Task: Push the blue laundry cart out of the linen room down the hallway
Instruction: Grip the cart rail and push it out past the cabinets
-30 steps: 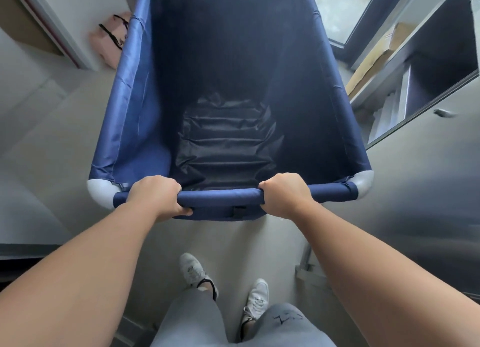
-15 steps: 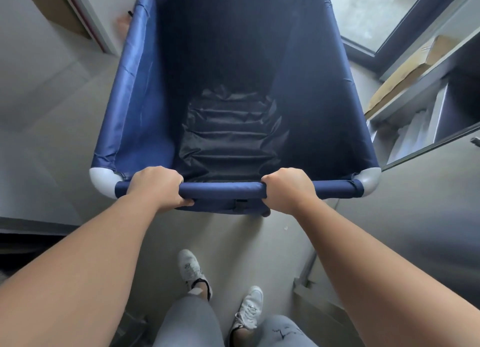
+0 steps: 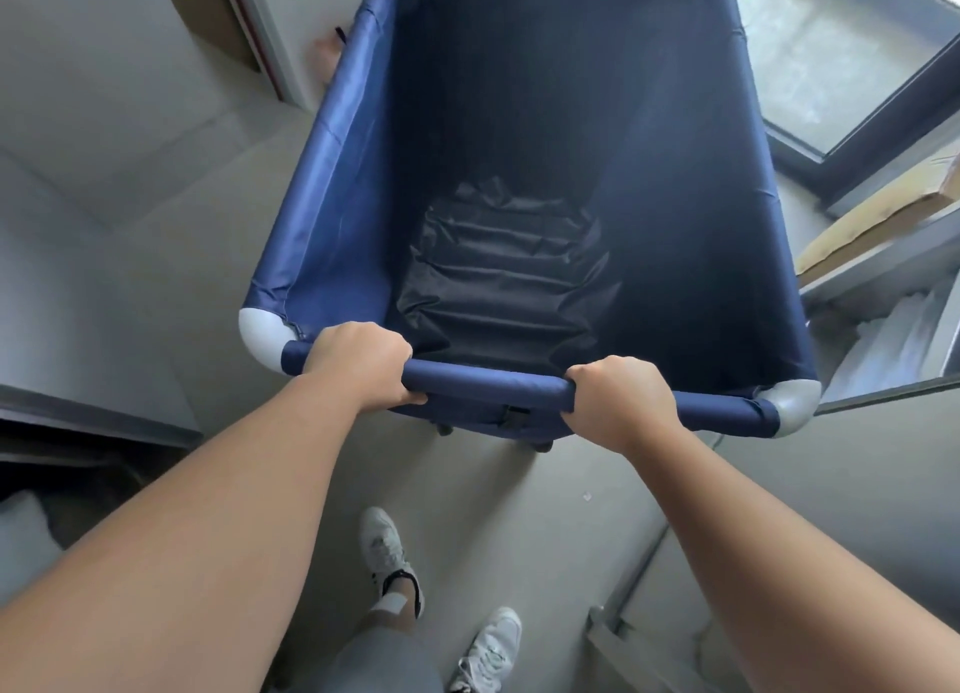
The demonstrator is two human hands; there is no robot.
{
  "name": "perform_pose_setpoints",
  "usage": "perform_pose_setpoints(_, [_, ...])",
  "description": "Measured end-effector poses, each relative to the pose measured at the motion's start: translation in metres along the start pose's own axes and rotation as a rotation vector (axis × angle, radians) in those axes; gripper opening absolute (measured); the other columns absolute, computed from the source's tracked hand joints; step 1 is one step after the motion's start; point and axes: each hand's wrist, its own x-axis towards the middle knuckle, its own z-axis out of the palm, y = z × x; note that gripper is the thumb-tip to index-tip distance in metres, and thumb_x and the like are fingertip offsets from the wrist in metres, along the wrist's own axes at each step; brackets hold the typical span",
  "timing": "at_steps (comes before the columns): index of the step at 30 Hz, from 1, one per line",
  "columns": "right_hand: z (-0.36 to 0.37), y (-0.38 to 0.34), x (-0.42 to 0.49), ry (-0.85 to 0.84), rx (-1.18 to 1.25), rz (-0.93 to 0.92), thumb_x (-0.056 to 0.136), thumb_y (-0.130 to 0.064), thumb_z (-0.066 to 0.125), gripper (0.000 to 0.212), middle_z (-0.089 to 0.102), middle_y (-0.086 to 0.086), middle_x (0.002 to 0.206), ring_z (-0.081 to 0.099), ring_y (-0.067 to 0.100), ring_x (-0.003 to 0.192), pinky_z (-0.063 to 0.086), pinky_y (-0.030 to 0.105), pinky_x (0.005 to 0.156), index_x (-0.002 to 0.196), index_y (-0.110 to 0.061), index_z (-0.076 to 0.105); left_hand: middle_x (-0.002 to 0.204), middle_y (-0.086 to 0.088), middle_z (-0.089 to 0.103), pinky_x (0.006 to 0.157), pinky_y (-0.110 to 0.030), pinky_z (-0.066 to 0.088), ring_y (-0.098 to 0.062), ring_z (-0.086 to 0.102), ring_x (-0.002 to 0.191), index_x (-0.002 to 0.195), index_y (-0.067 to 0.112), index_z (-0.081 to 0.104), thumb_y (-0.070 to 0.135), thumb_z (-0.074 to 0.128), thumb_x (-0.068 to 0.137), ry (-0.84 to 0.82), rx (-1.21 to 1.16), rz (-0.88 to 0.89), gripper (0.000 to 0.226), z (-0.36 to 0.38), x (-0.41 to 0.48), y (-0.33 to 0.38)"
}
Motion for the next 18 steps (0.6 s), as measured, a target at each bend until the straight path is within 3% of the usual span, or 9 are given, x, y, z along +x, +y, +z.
perform_pose_setpoints(18, [-0.012, 0.026, 0.043, 0.030, 0.012, -0.009, 0.079, -0.037, 0.050, 0.012, 0.052, -0.009, 0.061, 0.050, 0.019, 0.056, 0.037, 0.029, 0.051, 0.081, -0.030, 0.059, 0.068, 0.009, 0.045, 0.061, -0.033, 0.036, -0.023, 0.050, 0.074, 0.076, 0.032, 0.051, 0.074, 0.058, 0.076, -0.007, -0.016, 0.005, 0.043, -0.021, 0.046, -0.005])
